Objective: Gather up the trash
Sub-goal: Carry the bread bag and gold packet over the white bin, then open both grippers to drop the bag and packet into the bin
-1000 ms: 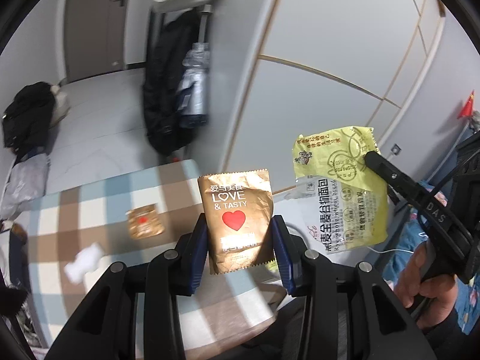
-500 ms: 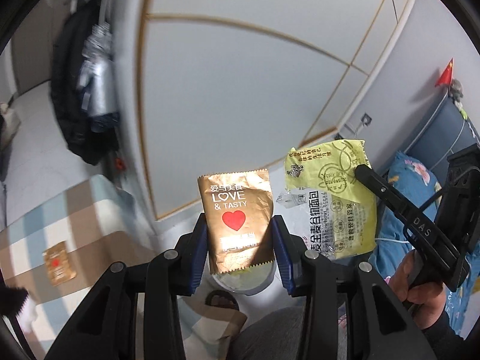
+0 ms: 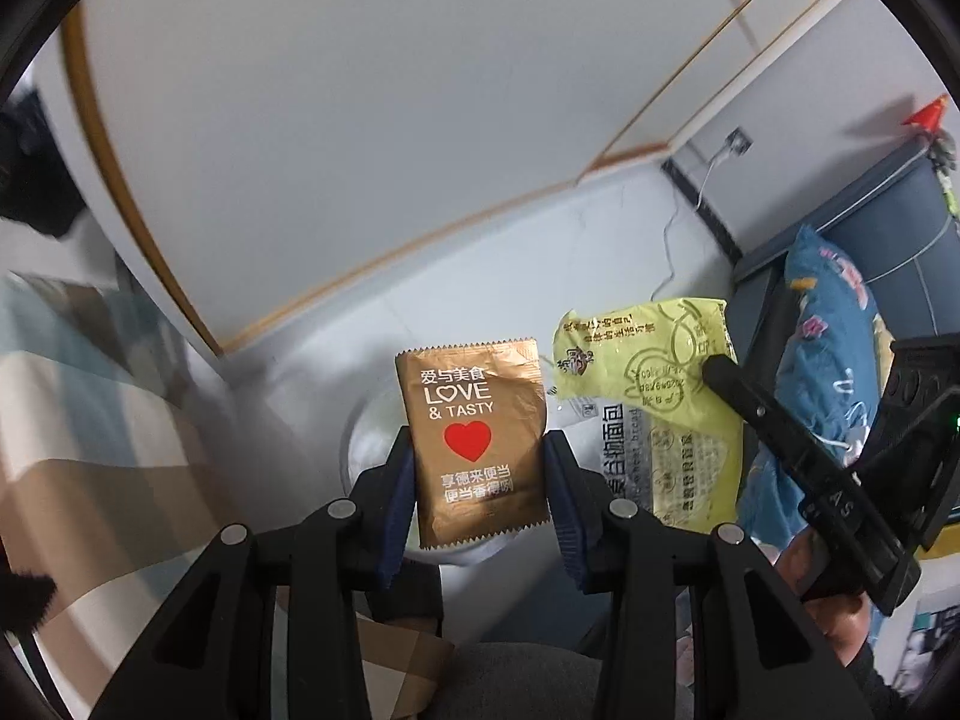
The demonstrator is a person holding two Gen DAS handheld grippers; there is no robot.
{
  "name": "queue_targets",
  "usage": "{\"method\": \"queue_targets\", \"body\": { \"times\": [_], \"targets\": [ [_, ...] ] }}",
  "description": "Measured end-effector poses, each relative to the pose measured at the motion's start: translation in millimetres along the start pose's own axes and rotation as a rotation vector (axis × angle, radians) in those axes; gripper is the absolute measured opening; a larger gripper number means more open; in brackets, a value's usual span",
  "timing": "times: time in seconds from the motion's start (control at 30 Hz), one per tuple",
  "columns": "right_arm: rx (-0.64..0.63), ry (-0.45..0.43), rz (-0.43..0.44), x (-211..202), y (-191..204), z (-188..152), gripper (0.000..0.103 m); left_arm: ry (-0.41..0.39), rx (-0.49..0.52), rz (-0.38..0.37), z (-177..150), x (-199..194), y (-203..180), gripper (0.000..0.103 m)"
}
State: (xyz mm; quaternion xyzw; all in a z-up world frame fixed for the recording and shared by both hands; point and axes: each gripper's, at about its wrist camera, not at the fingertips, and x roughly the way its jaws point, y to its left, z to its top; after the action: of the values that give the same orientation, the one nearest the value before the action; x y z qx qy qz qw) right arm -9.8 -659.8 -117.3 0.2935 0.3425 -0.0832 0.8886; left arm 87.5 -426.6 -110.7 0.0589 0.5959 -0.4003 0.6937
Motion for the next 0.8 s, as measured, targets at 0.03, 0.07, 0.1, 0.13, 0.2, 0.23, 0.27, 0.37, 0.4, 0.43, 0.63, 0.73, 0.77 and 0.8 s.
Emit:
{"method": "queue_targets", "body": {
  "times": [0.03,0.07,0.1,0.13,0.2,0.23,0.27,0.37,0.4,0.43,0.63,0.73,0.77,0.8],
  "targets": [
    [0.015,0.020,-0.006,8,-5,-5,0.003,0.031,-0.010,-0.005,0,12,3,0.035],
    [0.029,0.043,-0.015,18,-12,-10,0.003,0.059,-0.023,-0.005,0,22,7,0.035],
    [0.039,0.061,-0.020,26,-15,-14,0.003,0.077,-0.033,-0.008,2,29,9,0.035],
    [0.048,0.077,-0.023,32,-18,-17,0.003,0.108,-0.048,-0.015,2,41,13,0.035],
    [0.055,0.107,-0.037,46,-24,-24,0.003,0.143,-0.061,-0.015,3,54,16,0.035],
    [0.060,0.125,-0.042,53,-27,-27,0.003,0.162,-0.070,-0.015,2,62,19,0.035],
    [0.069,0.143,-0.047,61,-31,-30,0.003,0.170,-0.075,-0.014,1,61,20,0.035],
    [0.090,0.182,-0.061,74,-44,-41,0.003,0.184,-0.097,-0.016,-1,65,26,0.035],
    [0.098,0.190,-0.065,81,-48,-42,0.004,0.187,-0.103,-0.016,0,66,26,0.035],
    [0.104,0.199,-0.071,82,-54,-44,0.004,0.194,-0.109,-0.016,-1,67,27,0.035],
    [0.111,0.273,-0.074,114,-59,-62,0.006,0.217,-0.118,-0.006,3,74,31,0.035],
    [0.118,0.300,-0.089,125,-61,-69,0.007,0.233,-0.126,0.002,8,85,32,0.035],
    [0.124,0.310,-0.092,128,-62,-71,0.007,0.241,-0.123,0.001,9,89,32,0.035],
    [0.130,0.321,-0.092,131,-63,-73,0.008,0.244,-0.120,0.004,9,90,32,0.035]
  ]
}}
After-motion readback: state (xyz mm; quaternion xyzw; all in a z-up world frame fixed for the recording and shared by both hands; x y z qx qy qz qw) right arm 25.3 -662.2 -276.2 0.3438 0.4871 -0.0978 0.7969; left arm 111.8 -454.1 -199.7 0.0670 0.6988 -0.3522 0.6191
